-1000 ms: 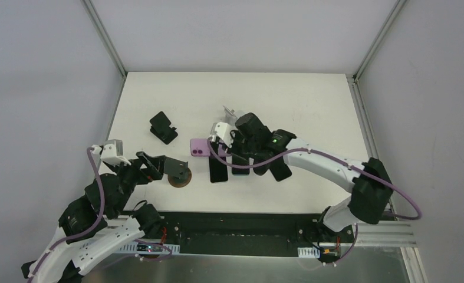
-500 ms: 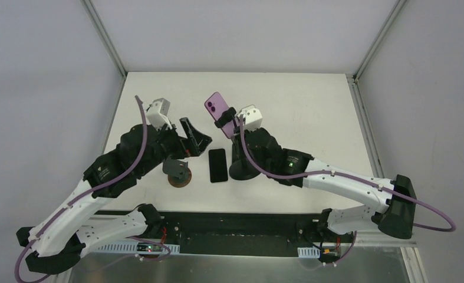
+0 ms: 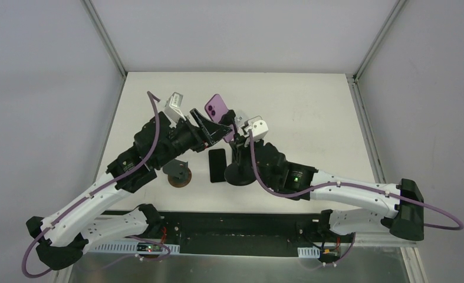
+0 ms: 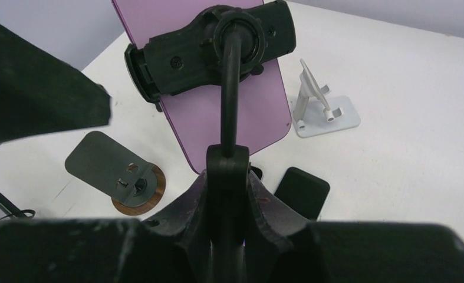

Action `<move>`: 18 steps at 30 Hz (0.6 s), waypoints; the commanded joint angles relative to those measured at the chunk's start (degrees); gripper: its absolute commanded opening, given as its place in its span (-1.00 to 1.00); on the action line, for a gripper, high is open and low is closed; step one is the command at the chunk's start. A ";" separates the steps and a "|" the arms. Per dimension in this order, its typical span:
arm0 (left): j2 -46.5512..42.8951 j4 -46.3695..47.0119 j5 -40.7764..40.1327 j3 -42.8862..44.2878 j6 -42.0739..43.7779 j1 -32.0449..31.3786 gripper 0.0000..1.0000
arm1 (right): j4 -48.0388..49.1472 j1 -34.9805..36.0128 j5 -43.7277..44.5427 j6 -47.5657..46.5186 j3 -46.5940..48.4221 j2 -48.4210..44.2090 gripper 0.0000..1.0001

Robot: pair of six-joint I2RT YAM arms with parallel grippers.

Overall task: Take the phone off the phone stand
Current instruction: Pick up the phone stand with the phone at the center of the board.

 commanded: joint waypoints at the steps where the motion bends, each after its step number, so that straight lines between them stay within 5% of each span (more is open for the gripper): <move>1: 0.51 6.72 3.63 0.29 -2.45 -0.42 0.23 | 12.32 0.54 2.59 -2.24 1.13 -3.28 -1.00; 16: 6.05 8.21 1.64 -0.89 -1.08 -0.61 0.10 | 15.28 4.32 -0.64 -9.89 0.75 -3.32 -1.00; 18: 6.51 8.34 1.34 -1.29 -0.93 -0.65 -0.05 | 15.58 4.85 -1.02 -10.67 0.75 -3.31 -1.00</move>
